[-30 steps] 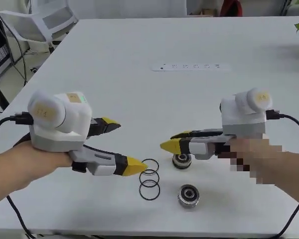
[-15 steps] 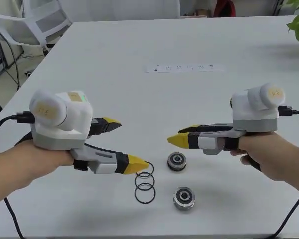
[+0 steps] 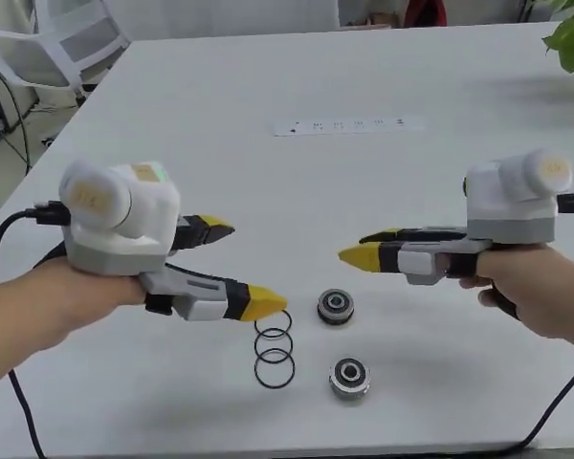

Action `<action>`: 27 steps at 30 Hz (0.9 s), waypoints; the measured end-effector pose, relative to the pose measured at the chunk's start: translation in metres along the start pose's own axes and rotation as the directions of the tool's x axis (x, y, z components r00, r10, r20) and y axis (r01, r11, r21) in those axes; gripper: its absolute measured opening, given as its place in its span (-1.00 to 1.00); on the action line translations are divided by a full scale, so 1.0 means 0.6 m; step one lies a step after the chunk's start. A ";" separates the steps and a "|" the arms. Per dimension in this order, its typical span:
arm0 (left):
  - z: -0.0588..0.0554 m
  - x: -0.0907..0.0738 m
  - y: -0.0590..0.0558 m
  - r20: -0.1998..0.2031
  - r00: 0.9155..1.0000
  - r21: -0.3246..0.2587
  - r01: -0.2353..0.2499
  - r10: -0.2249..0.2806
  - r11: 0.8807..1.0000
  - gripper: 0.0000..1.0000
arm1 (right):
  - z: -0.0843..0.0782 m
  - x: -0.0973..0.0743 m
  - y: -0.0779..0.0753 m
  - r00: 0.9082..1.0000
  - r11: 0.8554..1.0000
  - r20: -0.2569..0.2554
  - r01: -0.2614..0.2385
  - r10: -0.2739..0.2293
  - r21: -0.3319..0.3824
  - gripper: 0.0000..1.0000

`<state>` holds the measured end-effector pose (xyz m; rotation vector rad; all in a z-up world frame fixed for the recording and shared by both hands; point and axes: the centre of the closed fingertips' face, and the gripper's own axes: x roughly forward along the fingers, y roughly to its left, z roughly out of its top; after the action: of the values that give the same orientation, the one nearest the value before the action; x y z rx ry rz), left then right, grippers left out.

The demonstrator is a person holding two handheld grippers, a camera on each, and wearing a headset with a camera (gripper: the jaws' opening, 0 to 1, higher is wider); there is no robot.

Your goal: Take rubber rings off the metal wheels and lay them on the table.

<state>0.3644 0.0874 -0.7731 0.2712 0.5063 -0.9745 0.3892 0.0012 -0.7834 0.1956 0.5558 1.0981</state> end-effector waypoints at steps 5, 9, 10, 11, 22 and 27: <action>0.003 0.007 0.002 -0.001 1.000 0.001 0.000 0.000 1.000 0.51 | -0.007 -0.008 -0.006 1.000 1.000 -0.013 0.012 -0.012 -0.020 -0.31; 0.005 0.013 0.003 -0.001 1.000 0.000 0.003 -0.003 1.000 0.50 | -0.014 -0.012 -0.010 1.000 0.999 -0.025 0.018 -0.019 -0.037 -0.31; 0.005 0.015 0.003 -0.002 1.000 0.000 0.003 -0.003 1.000 0.50 | -0.016 -0.013 -0.011 0.999 0.999 -0.027 0.019 -0.020 -0.039 -0.31; 0.005 0.015 0.004 -0.002 1.000 0.000 0.003 -0.003 1.000 0.50 | -0.018 -0.013 -0.011 0.999 0.999 -0.029 0.020 -0.021 -0.042 -0.31; 0.002 0.030 0.006 -0.013 1.000 -0.003 0.002 -0.003 1.000 0.47 | -0.035 -0.014 -0.014 0.998 0.996 -0.057 0.016 -0.021 -0.084 -0.32; 0.002 0.037 0.004 -0.014 1.000 -0.008 0.006 -0.006 1.000 0.46 | -0.042 -0.012 -0.012 0.997 0.993 -0.073 0.011 -0.019 -0.117 -0.32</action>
<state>0.3773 0.0722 -0.7838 0.2697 0.5237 -0.9767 0.3796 -0.0114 -0.8057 0.0492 0.5563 1.1232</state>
